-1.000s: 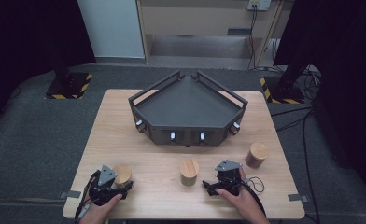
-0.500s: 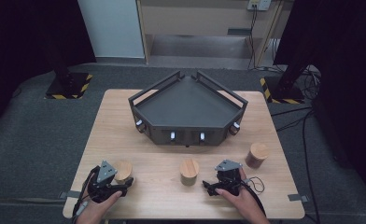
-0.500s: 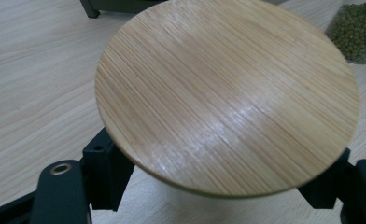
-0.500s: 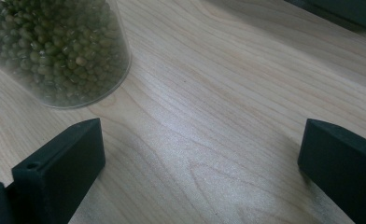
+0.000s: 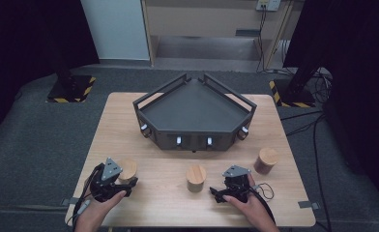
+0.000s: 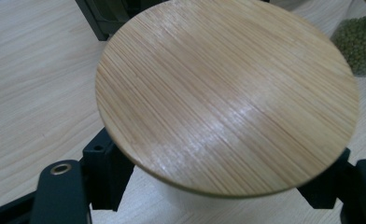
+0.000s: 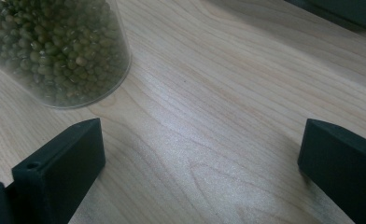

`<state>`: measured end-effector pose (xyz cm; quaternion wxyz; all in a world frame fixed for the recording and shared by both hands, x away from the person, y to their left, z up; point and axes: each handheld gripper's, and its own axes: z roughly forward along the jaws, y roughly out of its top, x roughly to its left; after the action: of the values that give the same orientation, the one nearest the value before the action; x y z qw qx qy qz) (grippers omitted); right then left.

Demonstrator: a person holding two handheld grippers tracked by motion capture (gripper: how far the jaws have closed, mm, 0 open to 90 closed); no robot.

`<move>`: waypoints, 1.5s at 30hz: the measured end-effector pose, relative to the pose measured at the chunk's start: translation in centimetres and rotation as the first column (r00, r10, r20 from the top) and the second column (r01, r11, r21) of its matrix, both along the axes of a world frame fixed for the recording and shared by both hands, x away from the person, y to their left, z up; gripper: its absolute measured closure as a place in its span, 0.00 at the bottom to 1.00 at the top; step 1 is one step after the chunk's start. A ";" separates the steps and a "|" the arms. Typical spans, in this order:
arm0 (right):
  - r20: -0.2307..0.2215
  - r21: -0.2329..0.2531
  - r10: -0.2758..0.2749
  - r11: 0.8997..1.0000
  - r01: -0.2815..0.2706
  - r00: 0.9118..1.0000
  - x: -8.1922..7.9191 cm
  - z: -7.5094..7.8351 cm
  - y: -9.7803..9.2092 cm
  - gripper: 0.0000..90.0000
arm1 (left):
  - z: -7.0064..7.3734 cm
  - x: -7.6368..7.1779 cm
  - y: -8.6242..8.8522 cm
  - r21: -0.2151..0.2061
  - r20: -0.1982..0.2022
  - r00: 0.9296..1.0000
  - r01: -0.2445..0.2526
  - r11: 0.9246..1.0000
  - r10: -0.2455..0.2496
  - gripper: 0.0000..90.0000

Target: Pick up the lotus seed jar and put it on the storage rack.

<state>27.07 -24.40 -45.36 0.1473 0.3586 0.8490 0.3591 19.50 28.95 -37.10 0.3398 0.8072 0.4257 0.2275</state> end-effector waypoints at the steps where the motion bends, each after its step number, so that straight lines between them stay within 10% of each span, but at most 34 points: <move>1: 0.000 0.000 0.000 1.000 0.000 1.000 0.0 0.0 0.0 0.01 | 0.1 0.1 0.0 0.000 0.000 1.000 -0.002 1.000 0.002 0.27; 45: 0.000 0.000 0.000 1.000 0.000 1.000 0.0 0.0 0.0 0.01 | 4.8 3.0 -1.2 0.037 0.009 1.000 0.027 0.999 -0.028 0.27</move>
<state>27.07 -24.41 -45.37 0.1473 0.3586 0.8490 0.3591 22.47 27.78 -32.33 0.3299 0.8181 0.4086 0.2343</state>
